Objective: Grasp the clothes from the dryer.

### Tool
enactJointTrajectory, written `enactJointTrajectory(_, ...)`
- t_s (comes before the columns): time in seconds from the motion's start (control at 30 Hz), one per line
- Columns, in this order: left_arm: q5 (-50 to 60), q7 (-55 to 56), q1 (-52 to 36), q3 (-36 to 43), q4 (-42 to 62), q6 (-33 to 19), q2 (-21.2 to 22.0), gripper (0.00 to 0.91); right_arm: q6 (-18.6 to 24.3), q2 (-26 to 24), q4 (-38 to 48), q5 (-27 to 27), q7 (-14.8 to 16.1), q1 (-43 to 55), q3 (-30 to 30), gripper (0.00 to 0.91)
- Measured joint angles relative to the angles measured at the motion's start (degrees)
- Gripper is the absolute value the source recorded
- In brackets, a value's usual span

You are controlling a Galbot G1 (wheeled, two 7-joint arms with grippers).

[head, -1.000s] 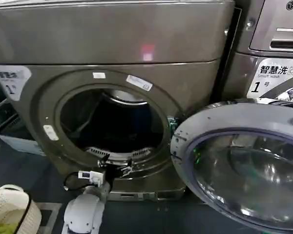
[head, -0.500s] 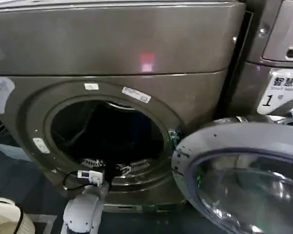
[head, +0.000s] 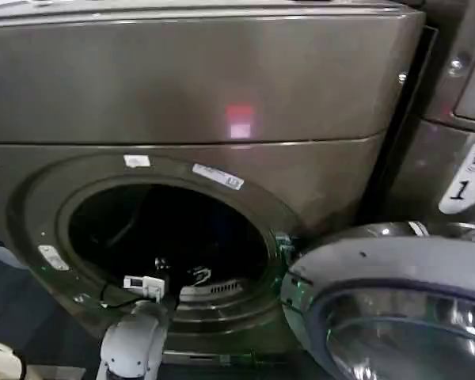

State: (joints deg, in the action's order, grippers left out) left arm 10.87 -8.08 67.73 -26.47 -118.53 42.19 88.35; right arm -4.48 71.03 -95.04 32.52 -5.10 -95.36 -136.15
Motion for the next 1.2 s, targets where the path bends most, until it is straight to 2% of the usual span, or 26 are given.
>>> enactJointTrajectory(0.3,0.7,0.9,-7.7,-1.1,9.3,0.0,0.4,0.907,0.3,0.2,-0.1,-0.5,0.3,0.1,0.2,0.907)
enactJointTrajectory(0.8,0.6,2.2,-28.5,-1.8,34.0,0.0,1.1,0.907,0.7,1.2,-0.2,-1.3,0.6,0.7,1.2,0.907)
enactJointTrajectory(1.03,1.7,2.6,-35.3,-1.9,42.9,0.0,1.2,0.907,1.0,1.2,0.2,-1.7,0.7,0.8,1.5,0.907)
enactJointTrajectory(1.2,4.4,1.5,-38.5,-1.6,47.6,-2.3,1.3,0.907,1.0,1.2,0.3,-1.7,0.8,0.9,1.7,0.907)
